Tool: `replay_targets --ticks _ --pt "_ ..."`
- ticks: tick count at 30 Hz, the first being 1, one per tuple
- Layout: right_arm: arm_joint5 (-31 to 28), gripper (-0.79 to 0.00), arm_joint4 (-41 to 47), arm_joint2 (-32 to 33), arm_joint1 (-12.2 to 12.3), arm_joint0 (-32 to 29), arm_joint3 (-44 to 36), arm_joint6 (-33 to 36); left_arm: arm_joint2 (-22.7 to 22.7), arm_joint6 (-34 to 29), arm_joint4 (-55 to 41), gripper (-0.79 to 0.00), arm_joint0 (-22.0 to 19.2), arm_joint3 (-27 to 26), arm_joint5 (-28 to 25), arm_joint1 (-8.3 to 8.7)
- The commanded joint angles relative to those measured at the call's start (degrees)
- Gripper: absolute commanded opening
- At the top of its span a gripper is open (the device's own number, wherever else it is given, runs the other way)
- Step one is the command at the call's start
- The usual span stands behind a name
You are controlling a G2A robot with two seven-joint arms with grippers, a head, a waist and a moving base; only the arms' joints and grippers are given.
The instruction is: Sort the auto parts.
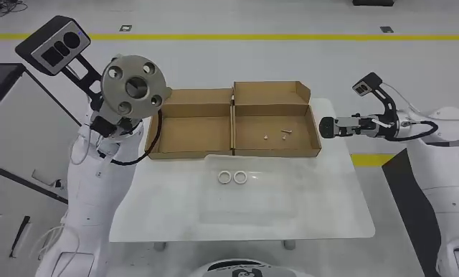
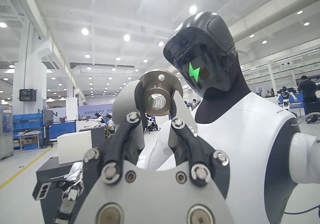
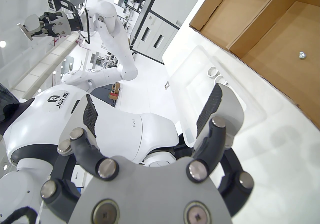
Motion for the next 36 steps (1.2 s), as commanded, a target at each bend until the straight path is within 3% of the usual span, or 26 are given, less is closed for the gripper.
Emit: replay_targets --ticks 1,6,13,24,36 --pt "0.00 0.000 0.00 0.00 0.00 0.00 0.00 0.00 0.00 0.00 -0.01 -0.785 0.00 0.01 0.00 0.00" --pt "0.00 0.000 0.00 0.00 0.00 0.00 0.00 0.00 0.00 0.00 -0.01 -0.785 0.00 0.01 0.00 0.00" --pt "0.00 0.000 0.00 0.00 0.00 0.00 0.00 0.00 -2.56 1.44 16.15 -0.785 1.98 0.53 13.86 0.57" --pt "0.00 0.000 0.00 0.00 0.00 0.00 0.00 0.00 -2.54 -0.25 36.25 -0.785 3.61 2.03 27.09 1.51" --pt "0.00 0.000 0.00 0.00 0.00 0.00 0.00 0.00 -3.20 -10.74 61.48 -0.785 2.53 3.06 39.92 3.46"
